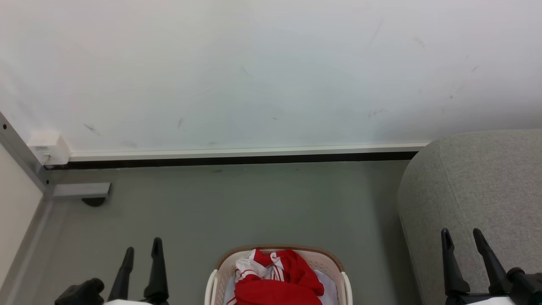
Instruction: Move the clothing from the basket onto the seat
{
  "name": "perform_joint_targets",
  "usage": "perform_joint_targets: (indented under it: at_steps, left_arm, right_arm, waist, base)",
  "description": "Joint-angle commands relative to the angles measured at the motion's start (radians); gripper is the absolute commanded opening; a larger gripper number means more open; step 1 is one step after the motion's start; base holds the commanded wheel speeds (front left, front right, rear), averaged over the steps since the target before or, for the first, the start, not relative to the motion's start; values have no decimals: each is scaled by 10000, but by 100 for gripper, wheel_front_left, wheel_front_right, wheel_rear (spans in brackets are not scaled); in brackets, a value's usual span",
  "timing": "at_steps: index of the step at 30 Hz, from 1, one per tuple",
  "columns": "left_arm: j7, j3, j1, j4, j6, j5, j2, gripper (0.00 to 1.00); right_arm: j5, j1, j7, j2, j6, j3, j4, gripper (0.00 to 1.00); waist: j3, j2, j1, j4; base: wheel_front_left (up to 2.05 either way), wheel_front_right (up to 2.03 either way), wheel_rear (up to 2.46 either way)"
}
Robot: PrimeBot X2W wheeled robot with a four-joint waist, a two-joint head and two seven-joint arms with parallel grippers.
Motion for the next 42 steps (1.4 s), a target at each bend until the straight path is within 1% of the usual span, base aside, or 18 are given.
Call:
perform_joint_targets:
  at_steps: [1,15,37,42]
  left_arm:
    - [-59,32,69,-69,7,297,90,100]
    - [-364,-46,199,175,48,1475,96,100]
    - [-739,-242,364,247,142,2635,104,100]
    - [-732,-238,333,273,125,2576,101,100]
  right_arm:
    - [-215,49,-90,-10,-15,19,-93,100]
    - [-629,150,-393,44,-17,13,258,100]
    - [-1229,191,-777,54,-21,373,492,100]
    - [-1072,146,-765,56,-21,397,517,100]
  waist:
    - [3,0,0,2]
    - [-44,0,0,-3]
    - [-103,0,0,-24]
    - [-84,0,0,-42]
  base:
    - [0,0,0]
    - [0,0,0]
    - [0,0,0]
    - [0,0,0]
